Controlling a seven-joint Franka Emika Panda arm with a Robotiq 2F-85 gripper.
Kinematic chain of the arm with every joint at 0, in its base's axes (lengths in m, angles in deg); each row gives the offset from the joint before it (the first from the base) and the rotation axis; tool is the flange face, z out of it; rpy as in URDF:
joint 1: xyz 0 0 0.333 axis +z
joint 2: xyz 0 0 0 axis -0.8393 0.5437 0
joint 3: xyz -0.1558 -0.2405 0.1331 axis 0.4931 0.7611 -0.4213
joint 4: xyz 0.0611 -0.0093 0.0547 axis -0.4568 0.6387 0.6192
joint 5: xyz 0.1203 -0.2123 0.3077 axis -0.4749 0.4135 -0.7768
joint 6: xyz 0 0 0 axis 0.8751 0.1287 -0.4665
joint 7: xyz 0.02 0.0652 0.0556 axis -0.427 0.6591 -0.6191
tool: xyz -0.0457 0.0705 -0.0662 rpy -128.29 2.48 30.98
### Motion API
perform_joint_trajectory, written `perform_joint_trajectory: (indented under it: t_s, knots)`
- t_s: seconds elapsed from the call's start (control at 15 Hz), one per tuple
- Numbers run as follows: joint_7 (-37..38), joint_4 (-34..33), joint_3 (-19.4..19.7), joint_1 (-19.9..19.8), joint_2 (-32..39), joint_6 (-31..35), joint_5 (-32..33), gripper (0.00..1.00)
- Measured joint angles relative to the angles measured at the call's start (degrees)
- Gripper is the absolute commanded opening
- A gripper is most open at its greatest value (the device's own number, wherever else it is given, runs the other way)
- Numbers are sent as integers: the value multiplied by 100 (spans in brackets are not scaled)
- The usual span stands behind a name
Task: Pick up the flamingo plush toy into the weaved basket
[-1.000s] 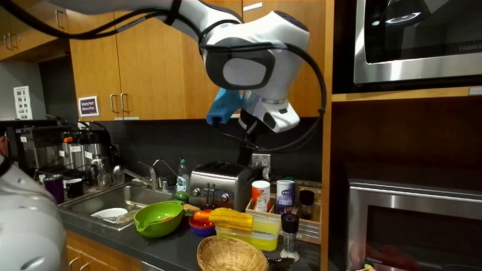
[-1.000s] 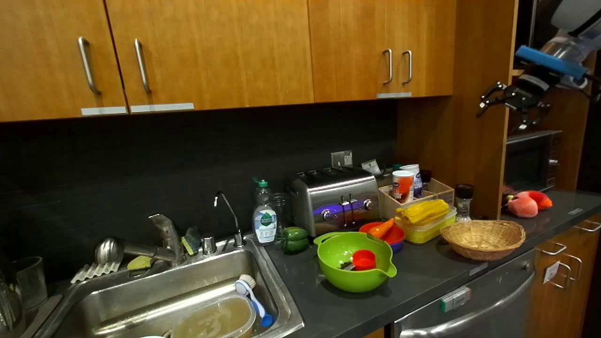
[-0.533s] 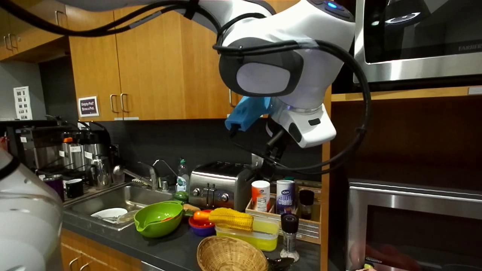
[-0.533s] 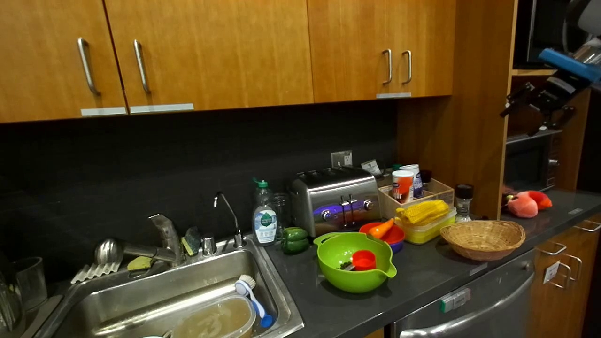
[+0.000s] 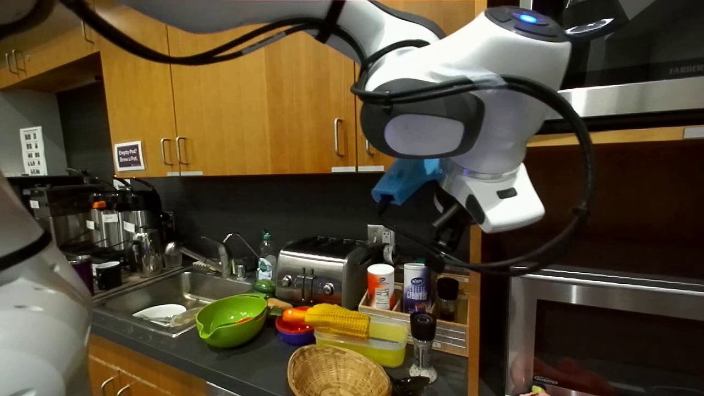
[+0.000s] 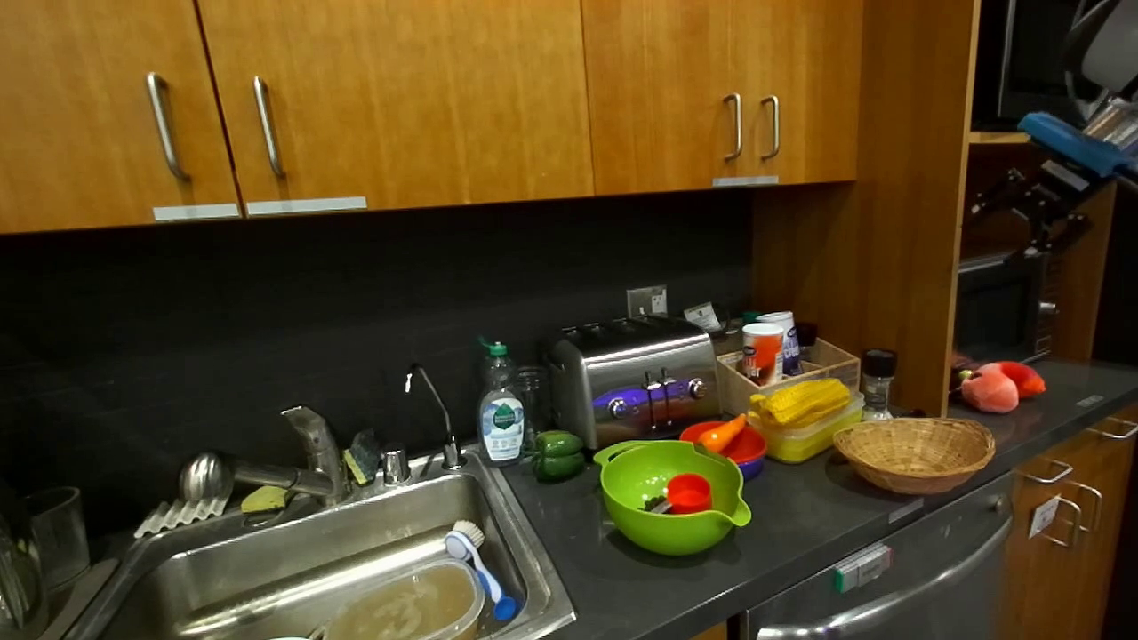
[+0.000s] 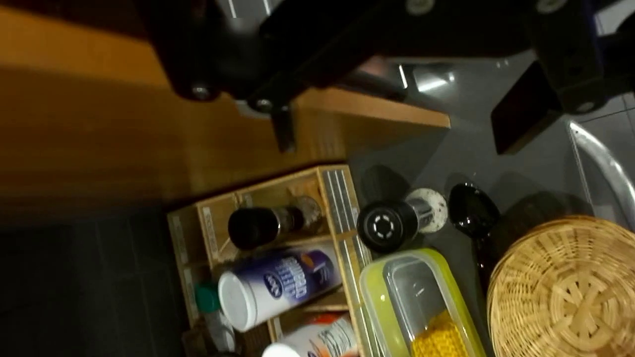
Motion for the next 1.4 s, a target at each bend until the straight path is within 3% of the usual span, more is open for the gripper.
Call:
perform_joint_trajectory:
  t_s: [0.33,0.87,1.13,1.4]
  knots:
    - [455,-901,317,-168,1369,-61,-256,100]
    - [906,-2247,355,-399,3084,115,-837,100]
    - [1671,-2946,339,-515,3904,25,-737,100]
    - [2672,-3513,336,-761,4447,-665,-328,100]
